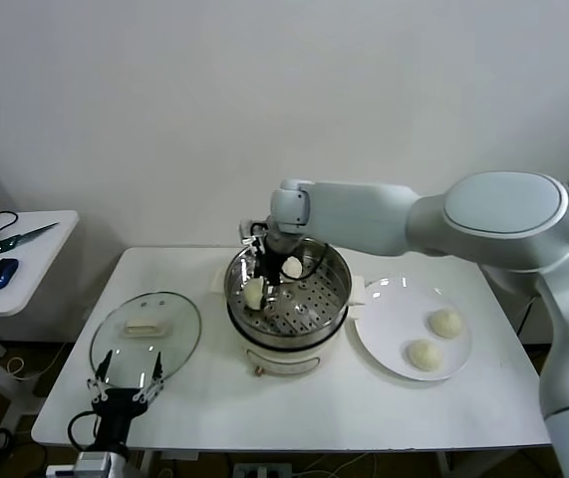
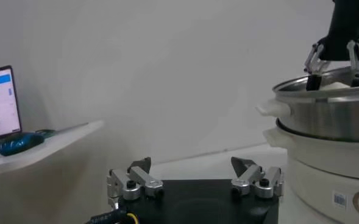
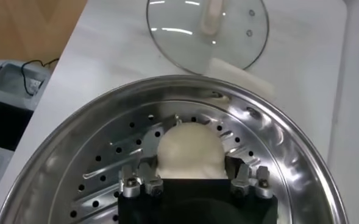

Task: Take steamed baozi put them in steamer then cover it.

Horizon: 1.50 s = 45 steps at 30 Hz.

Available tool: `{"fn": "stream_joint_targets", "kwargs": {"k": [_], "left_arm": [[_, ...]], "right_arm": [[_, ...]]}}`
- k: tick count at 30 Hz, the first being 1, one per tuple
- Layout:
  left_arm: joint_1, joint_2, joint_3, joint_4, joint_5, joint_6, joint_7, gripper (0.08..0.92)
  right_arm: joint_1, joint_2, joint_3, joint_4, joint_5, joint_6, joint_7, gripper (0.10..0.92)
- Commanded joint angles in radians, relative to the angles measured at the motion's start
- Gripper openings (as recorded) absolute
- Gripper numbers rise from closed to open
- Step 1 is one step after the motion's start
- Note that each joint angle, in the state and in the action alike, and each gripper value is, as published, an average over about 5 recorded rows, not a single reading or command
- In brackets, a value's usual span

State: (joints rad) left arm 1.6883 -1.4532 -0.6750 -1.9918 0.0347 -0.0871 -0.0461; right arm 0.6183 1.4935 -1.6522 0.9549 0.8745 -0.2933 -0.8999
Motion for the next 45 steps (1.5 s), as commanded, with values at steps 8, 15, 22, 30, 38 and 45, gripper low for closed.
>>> {"fn": "stream_joint_targets", "kwargs": {"k": [8,15,22,30,38,45], "left_arm": [[-0.011,0.000,0.000,0.000,0.002,0.009,0.001,0.823],[-0.017,0.003,0.000,-0.002,0.006,0.016,0.003,0.823],[-0.005,0.005,-0.015,-0.001,0.003,0.020,0.027,0.823],[-0.022,0.005,-0.019,-0.002,0.012,0.034,0.027,0.823],[-0.021,-0.004,-0.023,-0.001,0.030,0.043,0.026,0.823],[-0.014,-0.017,-0.025,-0.007,0.048,0.047,0.024,0.823]], "right_arm": [[0.048,-0.069,0.039,0.030,-0.044,0.007,-0.024,0.822],[0.186,-0.231,0.061,0.116,-0.026,0.046,-0.101,0.823],[0.252,-0.524,0.059,0.281,-0.136,0.077,-0.129,0.823],[0.157,-0.808,0.079,0.414,-0.362,0.090,-0.132,0.823],[-0.091,-0.945,0.184,0.406,-0.543,0.107,-0.131,0.823],[-0.292,-0.940,0.294,0.347,-0.623,0.115,-0.127,0.823]]}}
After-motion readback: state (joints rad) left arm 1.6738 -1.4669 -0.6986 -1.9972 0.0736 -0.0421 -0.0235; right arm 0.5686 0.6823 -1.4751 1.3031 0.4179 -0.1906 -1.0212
